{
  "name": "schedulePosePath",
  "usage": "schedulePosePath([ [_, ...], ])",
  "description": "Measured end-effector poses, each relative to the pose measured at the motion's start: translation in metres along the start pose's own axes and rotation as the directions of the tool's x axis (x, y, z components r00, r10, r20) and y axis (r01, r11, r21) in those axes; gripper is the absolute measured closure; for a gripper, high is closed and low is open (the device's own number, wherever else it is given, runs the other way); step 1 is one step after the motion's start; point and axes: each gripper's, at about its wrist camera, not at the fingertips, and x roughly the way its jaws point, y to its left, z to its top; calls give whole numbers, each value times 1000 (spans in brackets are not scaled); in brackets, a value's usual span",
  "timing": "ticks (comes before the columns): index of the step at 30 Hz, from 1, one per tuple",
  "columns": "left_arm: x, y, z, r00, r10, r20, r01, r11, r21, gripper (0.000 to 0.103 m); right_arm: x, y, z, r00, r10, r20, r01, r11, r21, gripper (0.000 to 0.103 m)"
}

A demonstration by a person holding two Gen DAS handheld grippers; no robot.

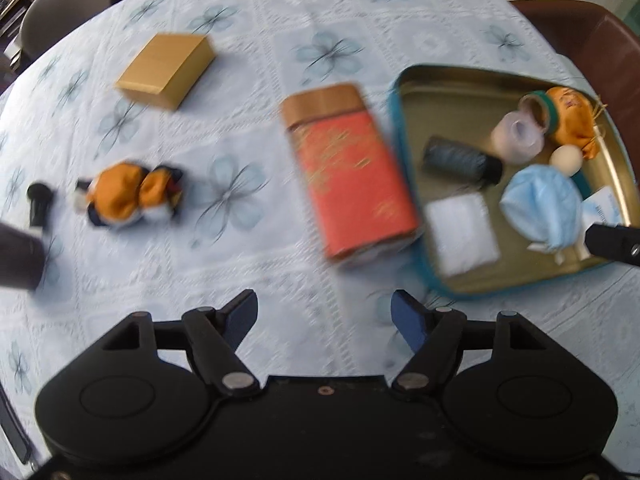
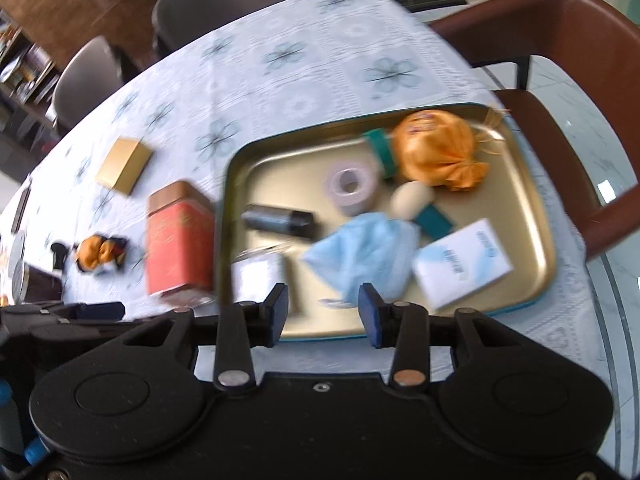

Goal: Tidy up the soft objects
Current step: 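Move both grippers toward the orange-dressed doll and black knob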

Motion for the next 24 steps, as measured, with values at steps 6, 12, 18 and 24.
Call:
schedulePosePath([
  [6, 14, 66, -41, 997, 60, -51, -65, 993, -94, 29, 8, 61, -5, 998, 46, -33, -49, 995, -92, 61],
  [12, 19, 135, -69, 991, 113, -76, -125, 975, -184, 28, 23, 132, -8, 995, 86, -60, -96, 976, -196, 61],
  [18, 18, 193, -79, 987, 148, -69, -160, 963, -216, 26, 44, 198, -9, 990, 122, -65, -135, 958, -253, 61],
  [24, 22, 234, -83, 987, 145, -67, -156, 965, -210, 26, 75, 246, -4, 987, 133, -85, -151, 957, -247, 61],
])
